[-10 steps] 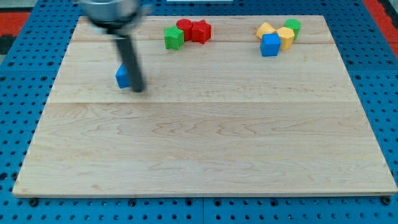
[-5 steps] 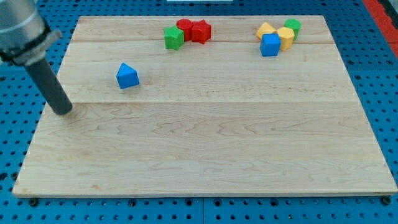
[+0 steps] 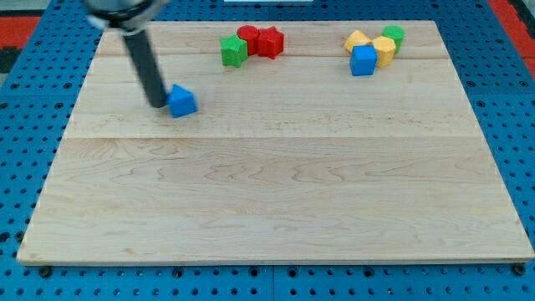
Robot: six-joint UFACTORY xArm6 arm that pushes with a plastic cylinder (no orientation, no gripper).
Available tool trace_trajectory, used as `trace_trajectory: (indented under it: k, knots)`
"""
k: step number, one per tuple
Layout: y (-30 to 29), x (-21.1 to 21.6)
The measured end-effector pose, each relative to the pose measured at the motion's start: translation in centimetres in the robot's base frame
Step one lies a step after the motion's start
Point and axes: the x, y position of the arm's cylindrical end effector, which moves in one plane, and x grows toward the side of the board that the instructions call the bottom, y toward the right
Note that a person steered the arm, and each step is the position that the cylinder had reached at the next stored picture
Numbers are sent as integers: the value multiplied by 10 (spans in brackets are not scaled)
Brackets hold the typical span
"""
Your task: Push the blue triangle closer to the yellow hexagon
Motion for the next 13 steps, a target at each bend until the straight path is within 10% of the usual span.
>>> trace_trajectory:
  k: [1,3,5,6,9,13]
  knots:
    - [89,-5]
    - [68,19]
    - [238,26]
    - [196,67]
    - [336,17]
    - [355,-35]
